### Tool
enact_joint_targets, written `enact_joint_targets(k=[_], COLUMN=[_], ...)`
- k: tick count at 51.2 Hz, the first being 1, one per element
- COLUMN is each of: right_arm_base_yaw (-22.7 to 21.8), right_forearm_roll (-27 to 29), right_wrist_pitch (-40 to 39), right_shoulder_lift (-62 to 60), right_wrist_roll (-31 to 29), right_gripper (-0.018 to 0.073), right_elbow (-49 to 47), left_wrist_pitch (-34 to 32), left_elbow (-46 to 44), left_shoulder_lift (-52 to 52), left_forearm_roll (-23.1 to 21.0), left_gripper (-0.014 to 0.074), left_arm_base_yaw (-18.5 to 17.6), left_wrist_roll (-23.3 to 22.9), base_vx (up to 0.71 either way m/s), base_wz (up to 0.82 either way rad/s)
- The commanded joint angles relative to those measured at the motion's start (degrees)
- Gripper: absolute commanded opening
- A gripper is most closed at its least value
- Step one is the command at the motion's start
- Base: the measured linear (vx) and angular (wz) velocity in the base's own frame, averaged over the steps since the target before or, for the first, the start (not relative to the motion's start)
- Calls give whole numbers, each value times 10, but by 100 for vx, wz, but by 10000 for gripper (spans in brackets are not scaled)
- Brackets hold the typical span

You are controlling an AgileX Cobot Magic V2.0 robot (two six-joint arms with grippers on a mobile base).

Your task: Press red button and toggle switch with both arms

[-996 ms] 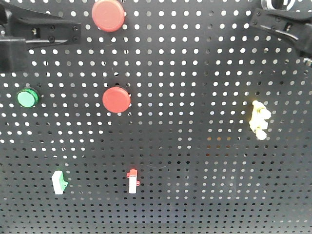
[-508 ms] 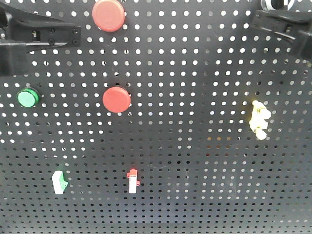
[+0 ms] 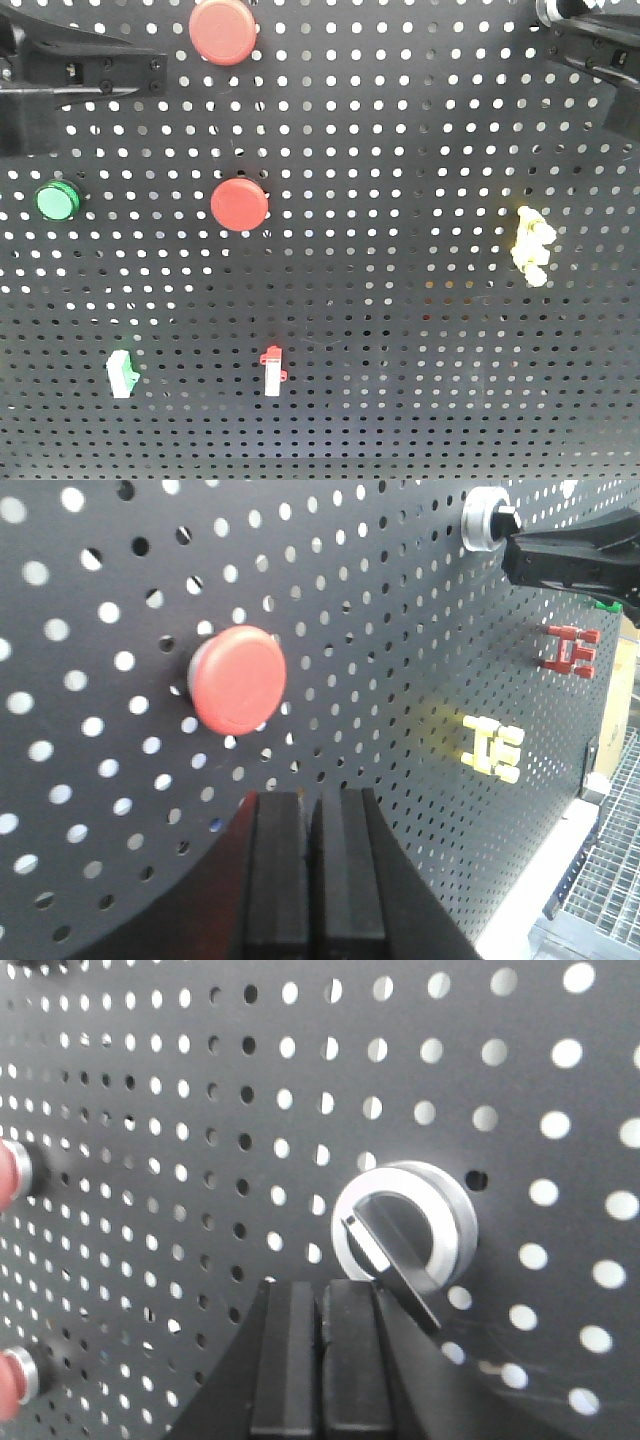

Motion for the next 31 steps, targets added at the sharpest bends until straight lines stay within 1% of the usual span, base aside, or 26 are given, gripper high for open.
enact_joint_targets(k=[1, 5, 8, 10, 12, 16, 19, 22, 25, 31], right_arm_base_yaw=[-6, -6, -6, -6, -6, -6, -7, -7, -7, -7], right_forearm_roll=[23, 15, -15, -42, -80, -153, -223, -307, -377, -471], right_wrist_pitch=[-103, -96, -73, -63, -51, -39, -37, -31, -14, -3], right_shoulder_lift=[-8, -13, -19, -25, -30, -45, -56, -71, -85, -126], right_wrist_roll=[1, 11, 37, 56, 83, 151, 207, 276, 330, 396], right_gripper=[-3, -3, -3, -3, -3, -3, -3, -3, -3, -3], right_elbow=[-19, -17, -17, -17, -17, -17, -17, -17, -16, 25], left_wrist_pitch=[-37, -34, -30, -27, -25, -10, 2, 11, 9, -11], left_elbow=[-13, -13, -13, -13, -13, -13, -13, -6, 14, 83], left_shoulder_lift=[-8, -8, -8, -9, -9, -11, -11, -14, -23, -51], left_forearm_roll=[-15, -14, -11, -8, -1, 22, 50, 89, 126, 195], left_gripper=[1, 1, 1, 1, 1, 1, 1, 1, 1, 1], left_arm_base_yaw=[-1, -1, -1, 0, 0, 0, 0, 0, 0, 0], left_wrist_roll=[-6, -6, -6, -6, -6, -14, -37, -66, -87, -131], base_vx=[0, 0, 0, 0, 0, 0, 0, 0, 0, 0], base_wz=[0, 0, 0, 0, 0, 0, 0, 0, 0, 0])
